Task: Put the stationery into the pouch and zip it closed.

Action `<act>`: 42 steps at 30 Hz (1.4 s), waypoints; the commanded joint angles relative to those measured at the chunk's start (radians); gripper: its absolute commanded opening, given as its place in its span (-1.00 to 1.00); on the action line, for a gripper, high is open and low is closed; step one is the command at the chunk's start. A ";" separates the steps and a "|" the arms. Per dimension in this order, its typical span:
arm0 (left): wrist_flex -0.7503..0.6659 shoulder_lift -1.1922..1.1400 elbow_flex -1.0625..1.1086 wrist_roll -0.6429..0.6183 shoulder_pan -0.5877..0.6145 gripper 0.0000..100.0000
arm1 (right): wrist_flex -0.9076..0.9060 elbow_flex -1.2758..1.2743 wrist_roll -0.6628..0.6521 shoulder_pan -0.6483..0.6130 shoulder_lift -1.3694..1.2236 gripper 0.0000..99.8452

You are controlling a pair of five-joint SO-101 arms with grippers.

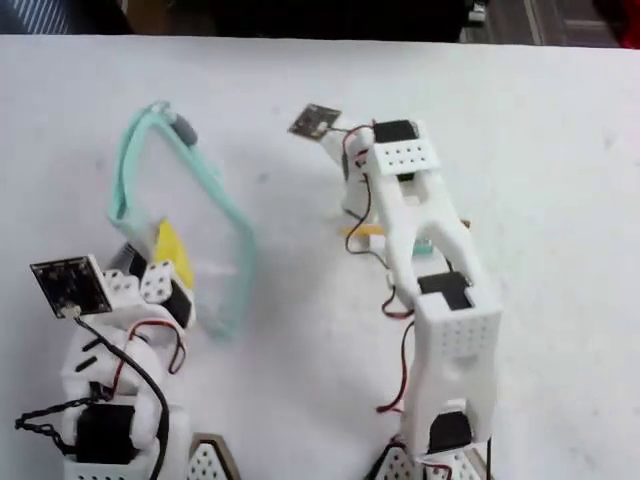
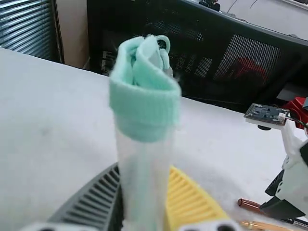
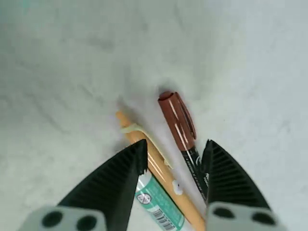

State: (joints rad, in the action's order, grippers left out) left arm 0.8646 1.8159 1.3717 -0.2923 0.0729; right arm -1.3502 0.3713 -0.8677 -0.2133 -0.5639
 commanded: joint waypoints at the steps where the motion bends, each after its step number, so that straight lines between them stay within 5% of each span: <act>1: -0.037 0.012 -0.009 -0.011 -0.028 -0.95 | 0.012 0.077 -0.017 0.019 -0.028 -0.65; 13: -0.037 0.012 -0.008 -0.011 -0.031 -0.95 | 0.012 0.196 -0.017 0.021 -0.216 -0.65; 18: -0.037 0.012 -0.008 -0.011 -0.033 -0.95 | 0.012 0.249 -0.017 0.038 -0.278 -0.97; 26: -0.037 0.012 -0.012 -0.011 -0.114 -0.95 | 0.005 0.287 -0.011 0.050 -0.265 -0.97; 42: -0.002 0.012 -0.008 0.138 -0.367 -0.95 | -0.214 0.287 0.072 0.044 0.409 -0.97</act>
State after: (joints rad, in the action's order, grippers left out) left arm 0.8631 1.8236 1.3717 -0.1573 -0.2601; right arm -1.5313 0.6322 -0.8462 -0.1703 -0.3828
